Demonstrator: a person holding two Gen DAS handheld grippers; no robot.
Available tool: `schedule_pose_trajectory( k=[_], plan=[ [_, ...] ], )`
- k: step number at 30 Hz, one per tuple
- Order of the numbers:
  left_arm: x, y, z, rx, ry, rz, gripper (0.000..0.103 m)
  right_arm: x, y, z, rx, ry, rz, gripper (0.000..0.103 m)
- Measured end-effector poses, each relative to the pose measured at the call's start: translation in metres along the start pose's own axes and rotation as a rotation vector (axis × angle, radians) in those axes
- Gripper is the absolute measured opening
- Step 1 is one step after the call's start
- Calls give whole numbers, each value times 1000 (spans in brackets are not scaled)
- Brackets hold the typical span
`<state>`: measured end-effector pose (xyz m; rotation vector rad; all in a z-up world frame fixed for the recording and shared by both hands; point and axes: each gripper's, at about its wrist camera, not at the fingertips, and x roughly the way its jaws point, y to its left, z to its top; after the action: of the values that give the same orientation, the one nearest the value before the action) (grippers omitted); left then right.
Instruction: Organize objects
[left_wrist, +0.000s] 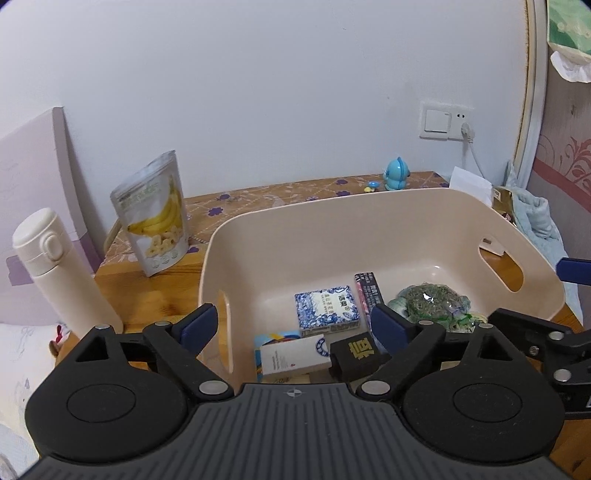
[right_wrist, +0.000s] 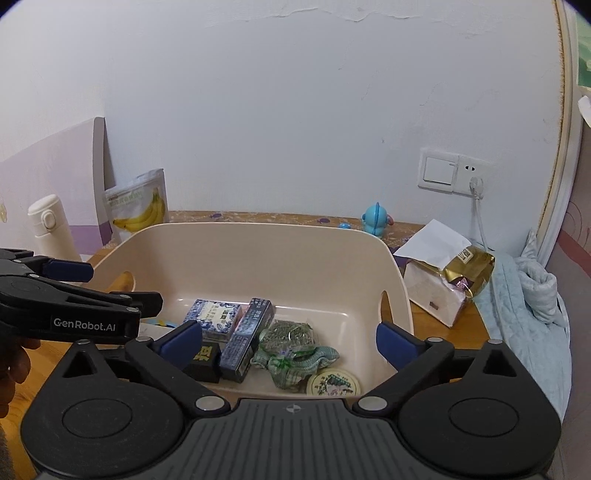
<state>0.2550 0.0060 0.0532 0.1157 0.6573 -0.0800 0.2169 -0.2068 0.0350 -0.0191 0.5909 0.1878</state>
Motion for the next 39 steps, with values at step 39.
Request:
schedule_pose_trajectory(
  k=[39],
  plan=[
    [-135,9,-78,-27,-101,18,92,-115,29,-51,-8,-36,0,103]
  ],
)
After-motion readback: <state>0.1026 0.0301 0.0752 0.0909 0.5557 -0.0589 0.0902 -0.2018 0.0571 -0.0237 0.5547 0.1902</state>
